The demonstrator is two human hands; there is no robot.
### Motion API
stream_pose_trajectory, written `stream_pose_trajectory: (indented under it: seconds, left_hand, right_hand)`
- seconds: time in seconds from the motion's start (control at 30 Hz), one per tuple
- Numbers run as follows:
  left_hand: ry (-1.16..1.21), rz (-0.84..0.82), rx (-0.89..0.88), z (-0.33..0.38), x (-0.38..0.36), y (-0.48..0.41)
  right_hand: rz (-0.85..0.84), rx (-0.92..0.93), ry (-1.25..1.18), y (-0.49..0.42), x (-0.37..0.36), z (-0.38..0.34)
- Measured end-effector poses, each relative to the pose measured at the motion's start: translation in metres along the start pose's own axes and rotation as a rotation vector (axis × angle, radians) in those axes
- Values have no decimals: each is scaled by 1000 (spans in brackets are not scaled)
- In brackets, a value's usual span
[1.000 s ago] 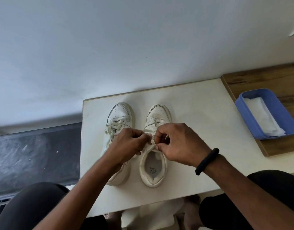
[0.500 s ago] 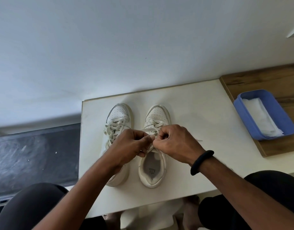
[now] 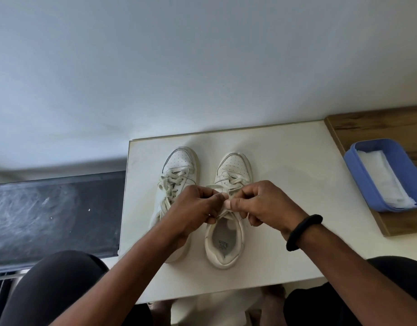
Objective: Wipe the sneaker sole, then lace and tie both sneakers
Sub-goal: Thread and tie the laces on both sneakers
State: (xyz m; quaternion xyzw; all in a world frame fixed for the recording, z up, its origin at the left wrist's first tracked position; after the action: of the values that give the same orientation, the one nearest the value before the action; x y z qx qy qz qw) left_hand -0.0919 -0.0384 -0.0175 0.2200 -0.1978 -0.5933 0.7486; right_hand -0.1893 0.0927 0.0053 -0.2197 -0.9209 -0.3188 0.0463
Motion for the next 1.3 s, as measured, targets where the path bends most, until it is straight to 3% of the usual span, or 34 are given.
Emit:
stream_pose_trajectory:
  seconds: [0.17, 0.4, 0.57, 0.73, 0.8, 1.07, 1.3]
  left_hand:
    - [-18, -13, -10, -1, 2, -2]
    - [-208, 42, -77, 3, 4, -1]
    - [-410, 25, -128, 8, 7, 0]
    - [-878, -80, -306, 22, 12, 7]
    - [-944, -63, -358, 24, 17, 8]
    - [-955, 50, -495, 29, 28, 15]
    - [-763, 65, -530, 42, 33, 26]
  right_hand:
    - [114, 71, 183, -3, -1, -4]
    - [-45, 30, -510, 7, 31, -9]
    - [12, 98, -682, 9, 56, -10]
    - [112, 147, -806, 11, 82, -5]
    - [149, 183, -888, 12, 91, -5]
    - [116, 207, -874, 14, 97, -4]
    - [96, 212, -674, 20, 111, -1]
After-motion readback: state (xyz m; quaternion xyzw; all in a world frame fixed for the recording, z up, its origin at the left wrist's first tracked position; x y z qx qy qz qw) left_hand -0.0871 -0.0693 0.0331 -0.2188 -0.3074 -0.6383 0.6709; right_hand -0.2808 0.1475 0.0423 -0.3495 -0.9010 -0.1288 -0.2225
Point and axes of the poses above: each hand's wrist, its own y-axis away from the middle knuckle, its own x-axis out of the back of the hand, z = x × y, the point moved 5 cm from there along -y, towards the middle knuckle, and after that the axes turned 9 degrees about -z, right-handed, at the moved point
